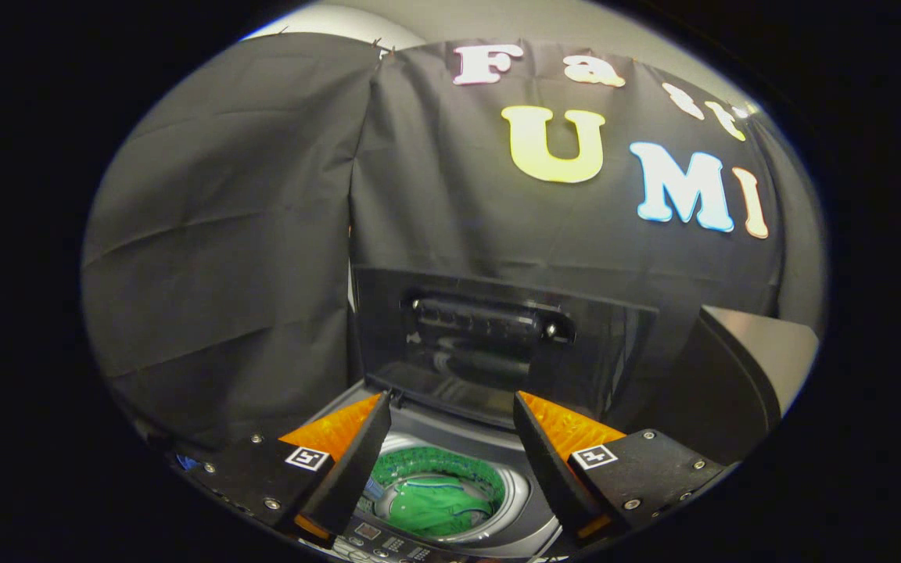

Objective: Put the clothes into the washing machine and then close the washing machine lid.

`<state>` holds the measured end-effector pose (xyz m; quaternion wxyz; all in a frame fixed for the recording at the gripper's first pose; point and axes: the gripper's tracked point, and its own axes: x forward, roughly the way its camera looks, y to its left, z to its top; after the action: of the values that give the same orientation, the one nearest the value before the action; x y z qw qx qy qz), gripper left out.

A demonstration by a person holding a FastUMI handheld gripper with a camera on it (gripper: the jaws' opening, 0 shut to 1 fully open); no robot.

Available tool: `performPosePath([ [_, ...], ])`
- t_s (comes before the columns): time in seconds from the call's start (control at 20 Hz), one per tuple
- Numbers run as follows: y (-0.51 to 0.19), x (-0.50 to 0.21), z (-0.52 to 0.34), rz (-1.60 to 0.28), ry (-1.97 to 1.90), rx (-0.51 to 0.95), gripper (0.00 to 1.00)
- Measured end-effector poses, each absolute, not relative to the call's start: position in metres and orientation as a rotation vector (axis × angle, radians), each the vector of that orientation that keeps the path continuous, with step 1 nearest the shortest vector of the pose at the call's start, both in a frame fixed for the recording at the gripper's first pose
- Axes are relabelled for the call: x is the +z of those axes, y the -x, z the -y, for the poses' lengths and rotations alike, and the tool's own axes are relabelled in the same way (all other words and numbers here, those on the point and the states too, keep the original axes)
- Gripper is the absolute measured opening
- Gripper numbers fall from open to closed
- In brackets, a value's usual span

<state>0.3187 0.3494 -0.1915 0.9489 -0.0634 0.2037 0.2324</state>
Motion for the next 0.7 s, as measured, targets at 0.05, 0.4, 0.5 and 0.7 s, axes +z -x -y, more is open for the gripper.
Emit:
performPosePath([
  [0.05, -0.325, -0.184, -0.350, -0.393, 0.125, 0.464, 0.96],
  [0.4, -0.370, -0.151, -0.368, -0.335, 0.075, 0.426, 0.97],
  [0.5, -0.381, -0.140, -0.371, -0.319, 0.066, 0.414, 0.97],
  [0.7, -0.403, -0.135, -0.385, -0.326, 0.071, 0.411, 0.97],
])
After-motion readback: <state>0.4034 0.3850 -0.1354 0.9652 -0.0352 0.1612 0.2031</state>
